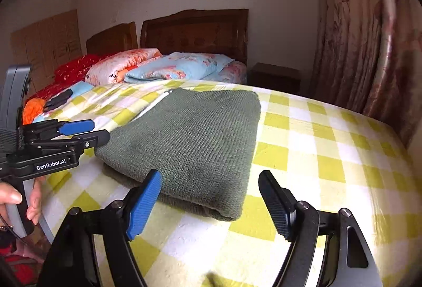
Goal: Fold small clothes
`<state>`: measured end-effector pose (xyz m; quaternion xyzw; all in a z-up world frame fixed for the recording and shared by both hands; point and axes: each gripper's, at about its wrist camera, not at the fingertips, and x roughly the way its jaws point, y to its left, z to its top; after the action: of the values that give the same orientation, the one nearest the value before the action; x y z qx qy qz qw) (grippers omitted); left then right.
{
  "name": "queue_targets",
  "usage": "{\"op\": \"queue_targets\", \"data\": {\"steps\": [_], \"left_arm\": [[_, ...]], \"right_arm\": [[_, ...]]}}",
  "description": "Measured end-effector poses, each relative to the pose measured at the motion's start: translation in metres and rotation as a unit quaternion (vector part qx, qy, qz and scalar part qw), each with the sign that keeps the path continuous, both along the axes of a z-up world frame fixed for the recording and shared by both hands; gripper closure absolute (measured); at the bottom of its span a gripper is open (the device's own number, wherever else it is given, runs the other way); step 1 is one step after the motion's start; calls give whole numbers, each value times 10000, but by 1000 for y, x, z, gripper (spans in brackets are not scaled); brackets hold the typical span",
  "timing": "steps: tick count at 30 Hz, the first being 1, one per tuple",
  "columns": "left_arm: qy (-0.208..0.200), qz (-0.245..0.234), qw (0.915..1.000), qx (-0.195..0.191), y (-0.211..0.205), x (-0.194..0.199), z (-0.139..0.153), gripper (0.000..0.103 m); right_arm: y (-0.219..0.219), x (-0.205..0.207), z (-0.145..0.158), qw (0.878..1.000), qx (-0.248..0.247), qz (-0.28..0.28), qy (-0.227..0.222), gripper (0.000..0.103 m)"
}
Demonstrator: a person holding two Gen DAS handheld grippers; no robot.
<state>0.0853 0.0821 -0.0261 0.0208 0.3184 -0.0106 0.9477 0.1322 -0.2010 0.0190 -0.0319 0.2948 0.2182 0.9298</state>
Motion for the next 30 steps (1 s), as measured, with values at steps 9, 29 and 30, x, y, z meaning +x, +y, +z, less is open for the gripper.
{"op": "queue_targets", "data": {"steps": [9, 29, 30], "left_arm": [[-854, 505, 9944, 371, -10, -44, 52, 28], [-652, 292, 9957, 585, -53, -74, 5, 28], [-659, 296, 9957, 584, -53, -74, 5, 28]], "right_arm": [[-32, -51, 54, 9958, 596, -312, -628, 0], [32, -73, -18, 9991, -390, -47, 127, 0], [35, -74, -19, 9989, -464, -19, 109, 0]]}}
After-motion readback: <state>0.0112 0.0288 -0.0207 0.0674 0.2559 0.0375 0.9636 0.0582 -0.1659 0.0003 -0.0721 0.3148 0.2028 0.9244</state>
